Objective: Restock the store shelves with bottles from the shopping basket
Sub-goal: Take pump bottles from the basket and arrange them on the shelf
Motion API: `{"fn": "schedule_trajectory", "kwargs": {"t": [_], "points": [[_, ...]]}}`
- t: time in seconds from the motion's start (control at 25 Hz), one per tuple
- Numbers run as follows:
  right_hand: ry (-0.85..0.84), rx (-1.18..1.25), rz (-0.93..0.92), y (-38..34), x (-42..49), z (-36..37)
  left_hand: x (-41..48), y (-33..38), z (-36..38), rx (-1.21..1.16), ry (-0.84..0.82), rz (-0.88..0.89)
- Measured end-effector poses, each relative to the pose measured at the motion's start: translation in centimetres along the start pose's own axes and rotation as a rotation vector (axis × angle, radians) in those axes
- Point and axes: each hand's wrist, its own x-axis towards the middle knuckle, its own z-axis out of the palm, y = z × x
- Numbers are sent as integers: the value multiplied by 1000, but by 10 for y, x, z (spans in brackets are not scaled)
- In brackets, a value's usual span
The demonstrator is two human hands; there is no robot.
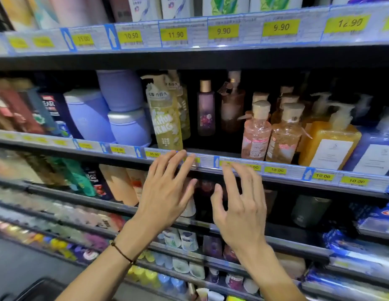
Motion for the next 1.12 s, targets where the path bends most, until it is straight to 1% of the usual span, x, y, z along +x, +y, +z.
{"fn": "schedule_trajectory", "kwargs": {"t": [0.08,0.2,0.28,0.44,0.56,0.72,0.84,0.96,1.12], "points": [[-181,61,-97,-28,-13,25,-44,-38,-7,74,-32,-112],[-379,151,-262,-82,-30,67,-124,-101,-17,211,-242,-371],[-480,228,-344,-129,-44,97,-182,-143,-30,272,-349,-524],[-675,300,-522,-241,-81,160,-289,-207,-65,377,-447,-790],[-841,321,-673,-326,-126,199,-366,-248,-92,378,-480,-950],[-1007,368,-810,-418,-185,234,-458,-295,-118,373,-577,-1107],[-1109,371,-876,-461,-212,262,-502,-319,-126,346,-607,-1211],[-1212,392,-922,-491,-232,296,-534,-343,-123,316,-632,-1306],[-1285,416,-959,-518,-256,361,-559,-379,-96,226,-669,-1454]]}}
